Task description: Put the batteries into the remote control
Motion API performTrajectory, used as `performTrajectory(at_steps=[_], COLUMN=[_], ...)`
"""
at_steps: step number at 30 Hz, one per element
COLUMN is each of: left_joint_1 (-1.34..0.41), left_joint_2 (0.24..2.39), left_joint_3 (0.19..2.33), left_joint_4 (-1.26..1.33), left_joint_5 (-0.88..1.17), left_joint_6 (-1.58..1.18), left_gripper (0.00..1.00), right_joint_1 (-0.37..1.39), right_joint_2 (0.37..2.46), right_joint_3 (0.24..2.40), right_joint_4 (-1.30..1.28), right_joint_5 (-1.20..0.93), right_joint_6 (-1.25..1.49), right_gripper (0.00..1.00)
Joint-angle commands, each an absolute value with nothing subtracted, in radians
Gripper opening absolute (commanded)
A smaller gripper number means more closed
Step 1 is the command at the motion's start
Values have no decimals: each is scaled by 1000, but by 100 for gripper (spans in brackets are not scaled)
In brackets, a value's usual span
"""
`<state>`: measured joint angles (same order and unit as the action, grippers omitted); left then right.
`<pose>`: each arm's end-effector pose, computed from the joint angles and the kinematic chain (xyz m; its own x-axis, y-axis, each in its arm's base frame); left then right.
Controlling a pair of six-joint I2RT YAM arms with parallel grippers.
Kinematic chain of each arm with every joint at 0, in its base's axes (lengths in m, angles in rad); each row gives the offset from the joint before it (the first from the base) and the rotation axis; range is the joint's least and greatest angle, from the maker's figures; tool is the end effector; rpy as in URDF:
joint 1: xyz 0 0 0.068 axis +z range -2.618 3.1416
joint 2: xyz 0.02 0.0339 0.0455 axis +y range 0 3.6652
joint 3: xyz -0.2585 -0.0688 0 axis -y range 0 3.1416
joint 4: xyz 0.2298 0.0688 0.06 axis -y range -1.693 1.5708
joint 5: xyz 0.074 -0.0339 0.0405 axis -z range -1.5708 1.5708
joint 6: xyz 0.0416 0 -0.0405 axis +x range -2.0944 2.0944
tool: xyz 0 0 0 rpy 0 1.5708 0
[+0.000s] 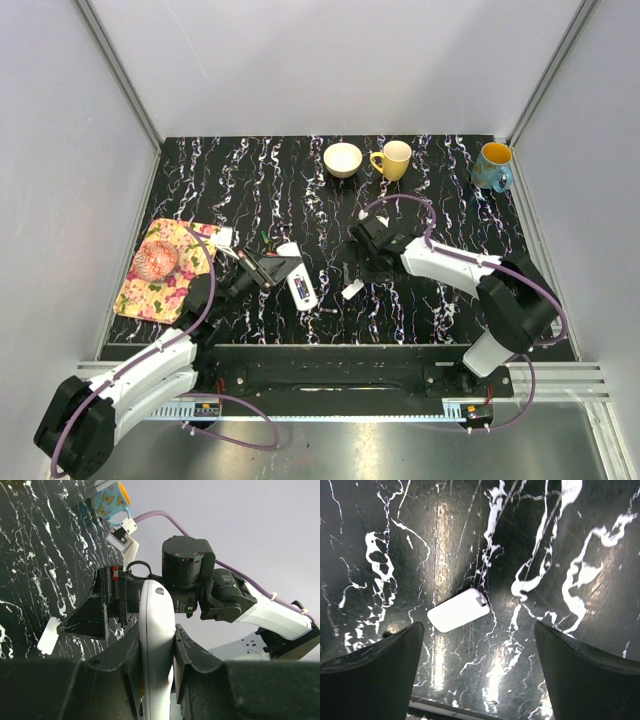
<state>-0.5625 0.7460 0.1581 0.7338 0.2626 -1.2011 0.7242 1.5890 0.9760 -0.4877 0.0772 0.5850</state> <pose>0.1360 -0.0985 0.2280 -0.6384 -0.6620 -0.3927 0.3793 0.1734 -0.9089 0.2265 0.1960 0.1859 -0.9070 -0.0673 -0.4156 -0.1602 0.9681 0.1928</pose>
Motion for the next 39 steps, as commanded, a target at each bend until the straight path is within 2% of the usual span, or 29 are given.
performTrajectory(at_steps=[1, 9, 19, 24, 31, 39], left_joint_1=[-558, -557, -557, -557, -557, -557], left_joint_2=[732, 744, 804, 796, 796, 792], left_joint_3=[155, 158, 176, 170, 153, 150], left_joint_4=[752, 762, 802, 795, 810, 810], left_joint_5=[268, 284, 313, 311, 310, 304], left_joint_6=[-1186, -1172, -1180, -1177, -1190, -1190], left_gripper=[0, 0, 0, 0, 0, 0], right_joint_1=[749, 762, 802, 841, 847, 847], right_joint_2=[1617, 1643, 1700, 1724, 1759, 1792], right_joint_3=[1063, 1062, 1066, 1054, 1068, 1066], right_joint_4=[-471, -505, -488, -488, -494, -488], right_joint_5=[126, 89, 103, 145, 169, 178], right_joint_6=[378, 207, 216, 212, 235, 279], right_gripper=[99, 92, 87, 92, 93, 83])
